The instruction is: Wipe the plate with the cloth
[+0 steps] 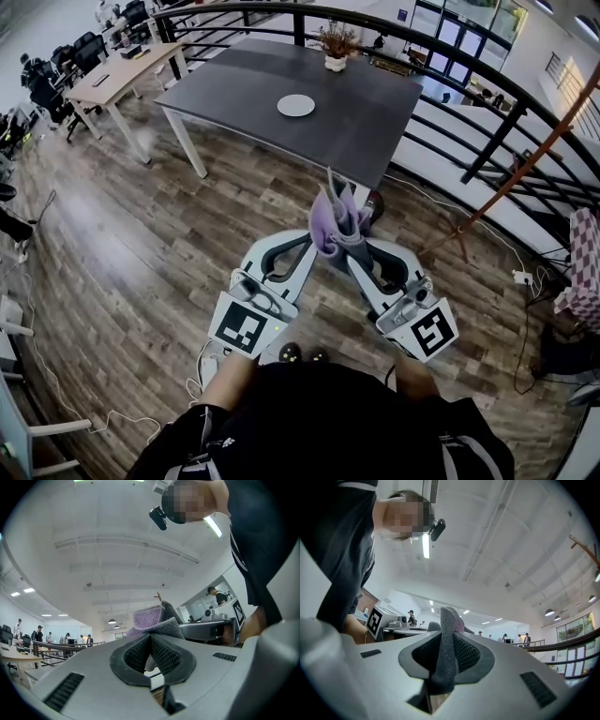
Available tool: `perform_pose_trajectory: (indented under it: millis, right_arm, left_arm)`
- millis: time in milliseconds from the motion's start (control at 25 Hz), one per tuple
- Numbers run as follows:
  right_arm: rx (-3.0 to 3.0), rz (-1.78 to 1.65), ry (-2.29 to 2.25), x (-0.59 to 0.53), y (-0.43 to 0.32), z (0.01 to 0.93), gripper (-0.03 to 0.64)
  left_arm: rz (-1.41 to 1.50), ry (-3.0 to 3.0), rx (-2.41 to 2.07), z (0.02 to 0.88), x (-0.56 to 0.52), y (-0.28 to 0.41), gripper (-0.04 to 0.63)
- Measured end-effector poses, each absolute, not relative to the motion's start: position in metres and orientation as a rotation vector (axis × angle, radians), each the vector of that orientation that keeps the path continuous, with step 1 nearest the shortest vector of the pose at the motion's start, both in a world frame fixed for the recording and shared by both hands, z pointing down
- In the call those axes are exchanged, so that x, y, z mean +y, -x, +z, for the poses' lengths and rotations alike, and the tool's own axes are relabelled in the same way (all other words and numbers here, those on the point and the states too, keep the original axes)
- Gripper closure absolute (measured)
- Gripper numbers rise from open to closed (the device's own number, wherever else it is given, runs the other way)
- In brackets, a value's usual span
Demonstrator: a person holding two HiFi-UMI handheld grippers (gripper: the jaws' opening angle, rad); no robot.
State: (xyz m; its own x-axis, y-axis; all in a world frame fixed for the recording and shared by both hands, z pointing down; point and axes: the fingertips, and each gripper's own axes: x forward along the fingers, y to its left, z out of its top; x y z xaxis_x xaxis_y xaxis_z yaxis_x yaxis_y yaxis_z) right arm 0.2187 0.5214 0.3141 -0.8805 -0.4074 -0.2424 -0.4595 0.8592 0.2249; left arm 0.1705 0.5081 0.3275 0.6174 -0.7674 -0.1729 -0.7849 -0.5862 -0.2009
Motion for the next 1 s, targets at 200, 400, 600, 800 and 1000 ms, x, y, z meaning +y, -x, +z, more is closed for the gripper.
perform_pose_trajectory:
  millis: [200,400,600,800,1000]
  right_arm:
    - [2.840,0.402,0.658,0.516,-0.231,0.317,0.541]
    - [2.853,0.377,0.630,0.509,-0.236,0.323,0.541]
    - [2.854,0.370,0.605,0.493,-0.231,0.326,0.541]
    - [2.852,0.386,0.623,0.468,-0.216,0.329,0.541]
    - [2.849,0.399,0.662,0.426,-0.192,0.330,0.541]
  left_arm:
    - [0.101,2.573,1.272,0.328,0.507,-0.182,0.595]
    - [-0.004,2.509,1.264,0.337,0.506,-0.190,0.595]
    - [0.003,2.518,1.285,0.344,0.492,-0.186,0.595]
    - [0.037,2.537,1.268,0.348,0.466,-0.173,0.595]
    - [0.049,2.550,1.233,0.348,0.421,-0.150,0.595]
